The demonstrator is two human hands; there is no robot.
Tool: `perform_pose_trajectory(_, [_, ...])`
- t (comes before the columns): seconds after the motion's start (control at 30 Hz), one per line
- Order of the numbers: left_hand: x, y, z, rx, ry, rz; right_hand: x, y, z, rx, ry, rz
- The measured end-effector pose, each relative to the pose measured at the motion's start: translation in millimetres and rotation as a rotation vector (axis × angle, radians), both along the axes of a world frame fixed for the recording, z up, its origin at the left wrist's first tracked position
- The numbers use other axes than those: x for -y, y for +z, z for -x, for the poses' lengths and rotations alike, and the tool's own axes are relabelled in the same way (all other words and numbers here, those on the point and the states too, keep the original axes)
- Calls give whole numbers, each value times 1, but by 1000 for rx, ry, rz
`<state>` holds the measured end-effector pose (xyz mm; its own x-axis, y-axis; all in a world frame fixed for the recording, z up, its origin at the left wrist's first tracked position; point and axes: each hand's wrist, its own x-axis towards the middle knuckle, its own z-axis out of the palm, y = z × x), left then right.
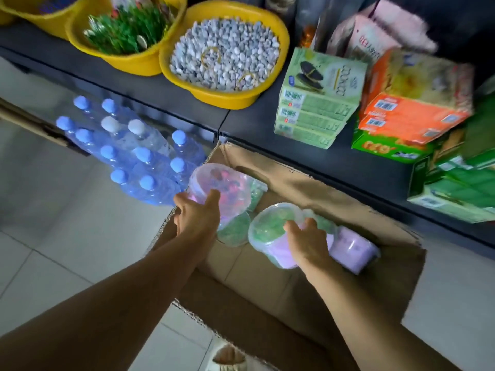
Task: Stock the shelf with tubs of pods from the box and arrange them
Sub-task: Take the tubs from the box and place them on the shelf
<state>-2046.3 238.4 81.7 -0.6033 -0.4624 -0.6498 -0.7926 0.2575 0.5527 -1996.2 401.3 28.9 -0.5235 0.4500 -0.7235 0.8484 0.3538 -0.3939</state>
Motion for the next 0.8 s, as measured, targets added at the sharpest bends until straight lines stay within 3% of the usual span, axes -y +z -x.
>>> perform_pose_trajectory(0.1, [-7,59,-13,-12,39,-73,-19,73,-13,-67,-79,90])
perform_pose_trajectory(0.43, [-47,314,-26,-102,14,-205,-86,365,-33,-325,-136,92])
perform_pose_trajectory(0.8, [-83,588,-35,-376,-190,-351,-134,644,-78,-695,-296,144])
